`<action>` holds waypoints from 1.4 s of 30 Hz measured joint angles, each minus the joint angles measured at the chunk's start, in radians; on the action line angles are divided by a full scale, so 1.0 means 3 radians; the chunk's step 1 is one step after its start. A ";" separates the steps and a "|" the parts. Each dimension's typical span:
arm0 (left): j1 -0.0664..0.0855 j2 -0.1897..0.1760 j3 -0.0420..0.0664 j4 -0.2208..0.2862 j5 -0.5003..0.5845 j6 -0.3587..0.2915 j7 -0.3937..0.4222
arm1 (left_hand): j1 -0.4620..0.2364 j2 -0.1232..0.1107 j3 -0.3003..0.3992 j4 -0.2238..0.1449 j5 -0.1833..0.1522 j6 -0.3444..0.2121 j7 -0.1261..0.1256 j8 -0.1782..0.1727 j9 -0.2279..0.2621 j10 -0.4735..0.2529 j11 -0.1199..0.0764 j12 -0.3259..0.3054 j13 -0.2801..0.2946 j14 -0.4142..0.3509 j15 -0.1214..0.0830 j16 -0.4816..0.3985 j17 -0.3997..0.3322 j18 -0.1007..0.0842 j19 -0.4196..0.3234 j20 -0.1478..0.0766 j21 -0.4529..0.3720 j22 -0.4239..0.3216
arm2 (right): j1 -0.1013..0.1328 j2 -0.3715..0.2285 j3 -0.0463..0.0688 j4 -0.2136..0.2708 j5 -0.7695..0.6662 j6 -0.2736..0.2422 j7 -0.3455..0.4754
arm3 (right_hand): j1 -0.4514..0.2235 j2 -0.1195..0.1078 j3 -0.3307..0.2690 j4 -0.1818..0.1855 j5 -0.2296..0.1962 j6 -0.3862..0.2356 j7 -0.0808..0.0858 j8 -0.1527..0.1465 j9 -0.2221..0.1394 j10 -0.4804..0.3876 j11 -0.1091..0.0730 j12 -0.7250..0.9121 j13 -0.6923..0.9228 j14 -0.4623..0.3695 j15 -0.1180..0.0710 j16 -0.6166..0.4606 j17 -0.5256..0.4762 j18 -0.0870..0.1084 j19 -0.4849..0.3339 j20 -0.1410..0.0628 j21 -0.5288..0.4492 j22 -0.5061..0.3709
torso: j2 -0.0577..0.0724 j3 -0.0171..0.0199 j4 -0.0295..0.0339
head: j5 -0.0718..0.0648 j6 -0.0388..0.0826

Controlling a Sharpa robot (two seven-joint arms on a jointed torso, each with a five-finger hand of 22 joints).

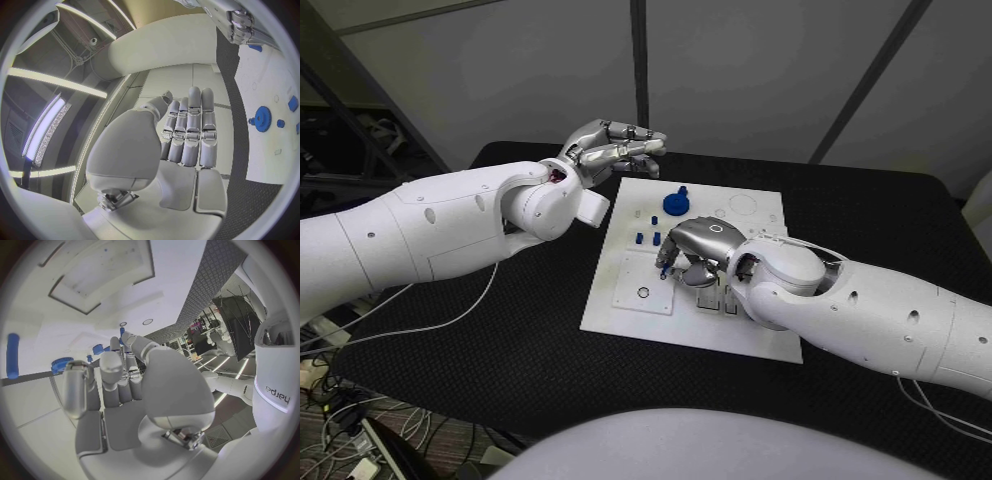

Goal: Assemble the parts on the task board

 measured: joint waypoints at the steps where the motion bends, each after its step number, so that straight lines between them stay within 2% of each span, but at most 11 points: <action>1: 0.0000 -0.0001 0.0000 -0.0002 0.0000 0.0001 -0.0001 | 0.0000 0.0000 0.0000 0.0000 0.0000 0.0000 0.0000 0.0000 0.0000 0.0000 0.0000 0.0000 0.0000 0.0000 0.0000 0.0000 0.0000 0.0000 0.0000 0.0000 0.0000 0.0000 | -0.0002 0.0000 0.0000 0.0000 -0.0003 0.0006 0.0000 | 0.0000 0.0000 0.0000 0.0000 0.0000 0.0000 0.0000 0.0000 0.0000 0.0000 0.0000 0.0000 0.0000 0.0000 0.0000 0.0000 0.0000 0.0000 0.0000 0.0000 0.0000 0.0000 | 0.0000 0.0000 -0.0001 | 0.0001 -0.0002; 21: 0.0001 -0.0004 0.0000 -0.0020 0.0000 0.0018 -0.0023 | 0.0000 0.0000 0.0000 0.0000 0.0000 0.0000 0.0000 0.0000 0.0000 0.0000 0.0000 0.0000 -0.0003 0.0000 0.0000 0.0000 0.0000 0.0000 0.0000 0.0000 0.0000 -0.0003 | -0.0012 0.0033 0.0001 -0.0024 -0.0024 0.0084 -0.0004 | -0.0004 -0.0004 -0.0001 -0.0001 0.0000 0.0005 0.0006 -0.0010 0.0000 0.0000 0.0000 0.0000 -0.0002 0.0000 0.0000 0.0000 0.0000 0.0000 0.0000 0.0000 0.0000 -0.0001 | -0.0003 -0.0001 -0.0001 | 0.0012 -0.0025; 28: 0.0001 -0.0005 0.0000 -0.0021 0.0001 0.0021 -0.0027 | 0.0000 0.0000 0.0000 0.0000 0.0000 0.0000 0.0000 0.0000 0.0000 0.0000 0.0000 0.0000 -0.0002 0.0000 0.0000 0.0000 0.0000 0.0000 0.0000 0.0000 0.0000 -0.0003 | -0.0017 0.0071 -0.0040 -0.0050 -0.0033 0.0117 -0.0020 | -0.0004 -0.0004 -0.0001 0.0000 -0.0003 0.0006 0.0006 -0.0012 0.0003 0.0000 0.0000 0.0000 -0.0004 0.0000 0.0000 0.0000 -0.0001 0.0000 0.0000 0.0000 0.0000 -0.0001 | -0.0002 -0.0002 -0.0001 | 0.0007 -0.0034; 37: 0.0003 -0.0006 0.0000 -0.0023 0.0001 0.0025 -0.0031 | 0.0000 0.0000 0.0000 0.0000 0.0000 0.0000 0.0000 0.0000 0.0000 0.0000 0.0000 0.0000 -0.0002 0.0000 0.0000 0.0000 0.0000 0.0000 0.0000 0.0000 0.0000 -0.0003 | -0.0013 0.0104 -0.0048 -0.0074 -0.0049 0.0138 -0.0037 | -0.0004 -0.0004 0.0009 0.0010 -0.0003 0.0004 0.0008 -0.0022 0.0002 -0.0012 0.0012 0.0000 0.0000 0.0000 0.0000 0.0000 -0.0023 0.0000 0.0000 0.0000 0.0000 -0.0001 | -0.0003 -0.0003 -0.0001 | 0.0008 -0.0044; 40: 0.0003 -0.0006 0.0000 -0.0024 0.0001 0.0027 -0.0032 | 0.0000 0.0000 0.0000 0.0000 0.0000 0.0000 0.0000 0.0000 0.0000 0.0000 0.0000 0.0000 -0.0002 0.0000 0.0000 0.0000 0.0000 0.0000 0.0000 0.0000 0.0000 -0.0003 | -0.0013 0.0110 -0.0051 -0.0077 -0.0055 0.0139 -0.0043 | -0.0059 -0.0058 0.0014 0.0015 -0.0014 -0.0087 0.0054 -0.0021 0.0005 -0.0136 0.0036 0.0002 -0.0006 0.0001 0.0003 -0.0017 -0.0065 0.0000 0.0000 0.0000 -0.0065 -0.0001 | -0.0003 -0.0003 -0.0001 | 0.0008 -0.0044; 42: 0.0003 -0.0006 0.0000 -0.0024 0.0001 0.0028 -0.0033 | 0.0000 0.0000 0.0000 0.0000 0.0000 0.0000 0.0000 0.0000 0.0000 0.0000 0.0000 0.0000 -0.0002 0.0000 0.0000 0.0000 0.0000 0.0000 0.0000 0.0000 0.0000 -0.0003 | -0.0016 0.0111 -0.0058 -0.0078 -0.0058 0.0134 -0.0044 | -0.0112 -0.0112 0.0027 0.0028 -0.0058 -0.0237 0.0096 -0.0018 -0.0025 -0.0318 0.0088 0.0003 -0.0024 -0.0025 0.0062 -0.0086 -0.0153 0.0000 0.0000 0.0015 -0.0187 -0.0001 | -0.0004 -0.0003 -0.0001 | 0.0008 -0.0044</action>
